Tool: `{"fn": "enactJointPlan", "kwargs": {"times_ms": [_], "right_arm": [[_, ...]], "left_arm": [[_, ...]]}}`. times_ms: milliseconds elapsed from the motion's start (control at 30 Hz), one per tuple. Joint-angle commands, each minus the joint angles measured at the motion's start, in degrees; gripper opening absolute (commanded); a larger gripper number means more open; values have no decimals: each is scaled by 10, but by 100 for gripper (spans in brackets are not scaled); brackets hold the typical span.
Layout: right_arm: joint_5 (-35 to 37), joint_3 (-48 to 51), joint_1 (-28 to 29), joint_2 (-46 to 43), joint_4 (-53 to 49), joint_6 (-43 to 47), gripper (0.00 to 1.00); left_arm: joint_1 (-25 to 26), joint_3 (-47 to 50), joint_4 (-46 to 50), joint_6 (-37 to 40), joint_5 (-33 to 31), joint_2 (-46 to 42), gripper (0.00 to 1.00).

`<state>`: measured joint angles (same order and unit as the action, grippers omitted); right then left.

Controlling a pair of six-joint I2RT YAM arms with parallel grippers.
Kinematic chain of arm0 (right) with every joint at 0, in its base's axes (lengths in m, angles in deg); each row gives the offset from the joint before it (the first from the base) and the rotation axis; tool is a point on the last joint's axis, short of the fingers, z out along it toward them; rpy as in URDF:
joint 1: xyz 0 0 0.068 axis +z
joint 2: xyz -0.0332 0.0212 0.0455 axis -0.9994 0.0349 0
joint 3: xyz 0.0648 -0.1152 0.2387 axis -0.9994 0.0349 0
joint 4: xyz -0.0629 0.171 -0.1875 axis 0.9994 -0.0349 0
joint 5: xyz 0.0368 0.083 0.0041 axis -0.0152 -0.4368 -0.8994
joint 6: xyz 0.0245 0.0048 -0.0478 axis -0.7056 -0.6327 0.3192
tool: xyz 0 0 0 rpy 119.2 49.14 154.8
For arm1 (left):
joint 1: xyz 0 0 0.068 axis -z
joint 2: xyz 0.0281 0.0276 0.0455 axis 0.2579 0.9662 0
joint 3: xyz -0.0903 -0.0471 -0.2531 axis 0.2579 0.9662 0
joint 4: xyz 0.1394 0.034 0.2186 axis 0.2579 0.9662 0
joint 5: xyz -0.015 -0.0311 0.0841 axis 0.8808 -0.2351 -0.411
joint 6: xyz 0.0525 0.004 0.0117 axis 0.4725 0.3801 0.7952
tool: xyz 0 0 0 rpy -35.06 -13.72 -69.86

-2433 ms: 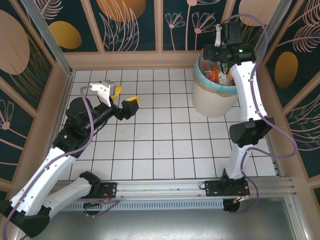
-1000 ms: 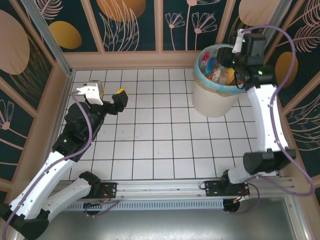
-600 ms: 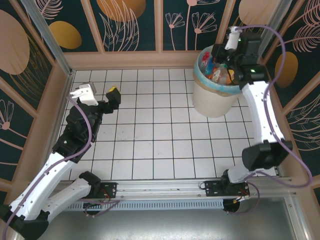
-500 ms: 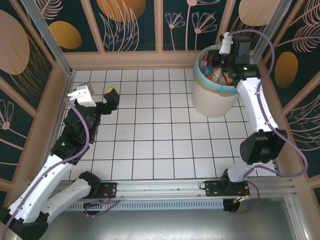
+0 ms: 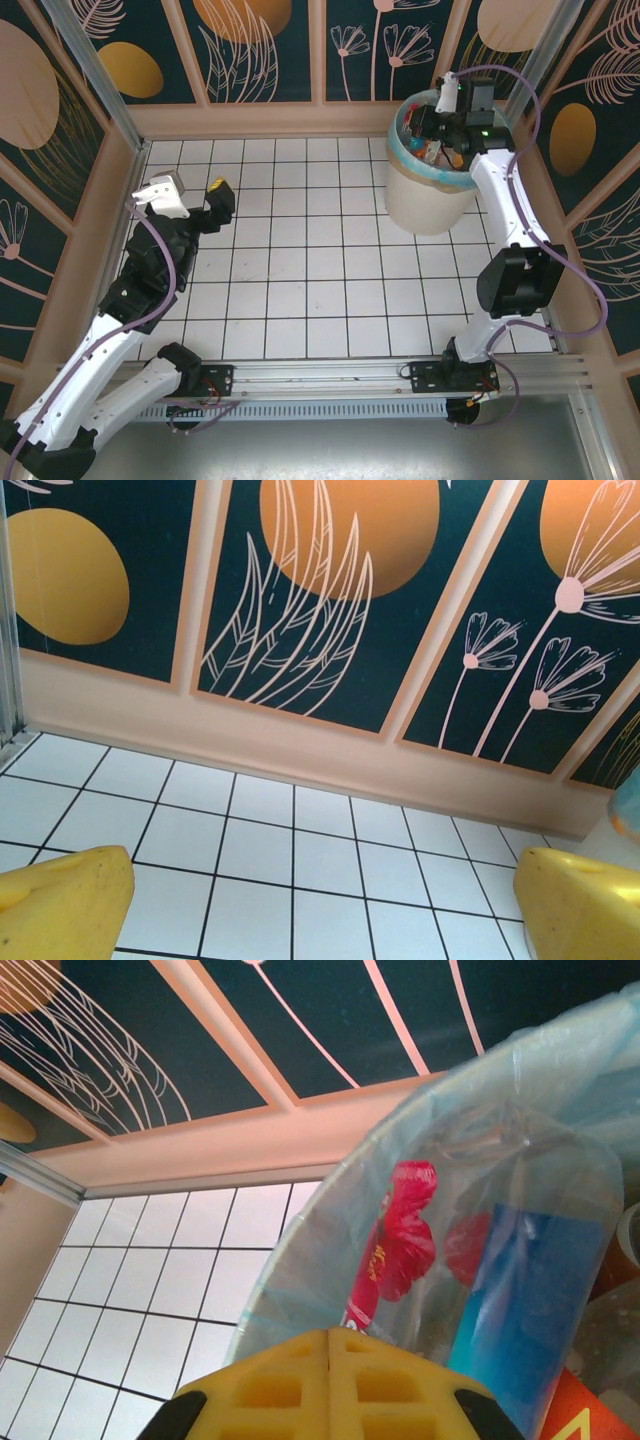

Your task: Put the plastic bottles in the bin

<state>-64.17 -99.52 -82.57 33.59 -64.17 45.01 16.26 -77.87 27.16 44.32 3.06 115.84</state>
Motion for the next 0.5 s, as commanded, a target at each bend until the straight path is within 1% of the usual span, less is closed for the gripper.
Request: {"fn": "enactJointPlan", "kwargs": {"times_ms": [0, 133, 200, 333, 467], "right_arm": [[4, -48, -3, 26, -30, 8, 8], [53, -96, -4, 79, -102, 22, 8], [66, -93, -5, 86, -111, 24, 8], [57, -85, -5, 85, -105, 22, 9], [43, -117, -1, 77, -109, 17, 10]], "left_arm": [[1, 7, -13, -13, -3, 2, 97], [1, 7, -7, -15, -1, 0, 97], [1, 6, -3, -15, -3, -2, 97], [2, 6, 1, -14, -8, -5, 97], [2, 5, -3, -13, -8, -3, 97]]}}
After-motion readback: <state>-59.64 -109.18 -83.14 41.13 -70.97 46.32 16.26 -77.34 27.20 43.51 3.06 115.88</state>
